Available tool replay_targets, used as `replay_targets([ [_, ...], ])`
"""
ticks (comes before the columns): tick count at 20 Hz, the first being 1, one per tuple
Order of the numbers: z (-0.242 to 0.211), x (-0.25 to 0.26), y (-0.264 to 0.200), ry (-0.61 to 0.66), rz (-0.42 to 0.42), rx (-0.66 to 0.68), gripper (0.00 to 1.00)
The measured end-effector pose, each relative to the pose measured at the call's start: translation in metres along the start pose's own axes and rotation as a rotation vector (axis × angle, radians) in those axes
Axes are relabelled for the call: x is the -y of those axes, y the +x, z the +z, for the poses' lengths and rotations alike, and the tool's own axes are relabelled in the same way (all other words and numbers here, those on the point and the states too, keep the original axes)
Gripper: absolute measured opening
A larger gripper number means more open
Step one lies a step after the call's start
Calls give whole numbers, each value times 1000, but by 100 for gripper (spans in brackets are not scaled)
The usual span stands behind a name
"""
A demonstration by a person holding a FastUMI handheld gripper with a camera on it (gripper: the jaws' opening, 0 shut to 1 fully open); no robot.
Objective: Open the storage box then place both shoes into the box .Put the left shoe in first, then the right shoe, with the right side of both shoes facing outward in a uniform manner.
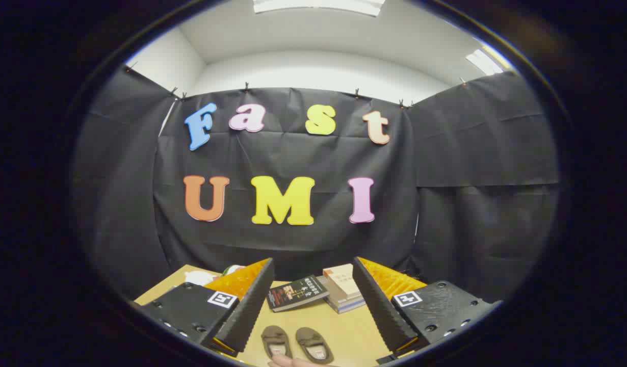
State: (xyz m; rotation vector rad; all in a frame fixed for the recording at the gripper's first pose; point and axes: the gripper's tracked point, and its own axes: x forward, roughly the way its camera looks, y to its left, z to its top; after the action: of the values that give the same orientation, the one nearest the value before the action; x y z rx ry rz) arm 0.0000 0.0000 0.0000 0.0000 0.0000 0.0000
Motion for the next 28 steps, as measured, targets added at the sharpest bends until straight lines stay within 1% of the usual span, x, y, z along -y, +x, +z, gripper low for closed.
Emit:
replay_targets([
  [6, -6, -20, -1, -1, 26, -28, 95],
  [12, -12, -24, 4, -12, 29, -50, 94],
  [16, -23, -27, 10, -6, 37, -81, 94],
  [20, -42, -35, 18, -4, 61, -120, 94],
  [24, -81, -54, 32, 9, 112, -193, 94],
  [28, -126, -102, 56, 45, 231, -301, 95],
])
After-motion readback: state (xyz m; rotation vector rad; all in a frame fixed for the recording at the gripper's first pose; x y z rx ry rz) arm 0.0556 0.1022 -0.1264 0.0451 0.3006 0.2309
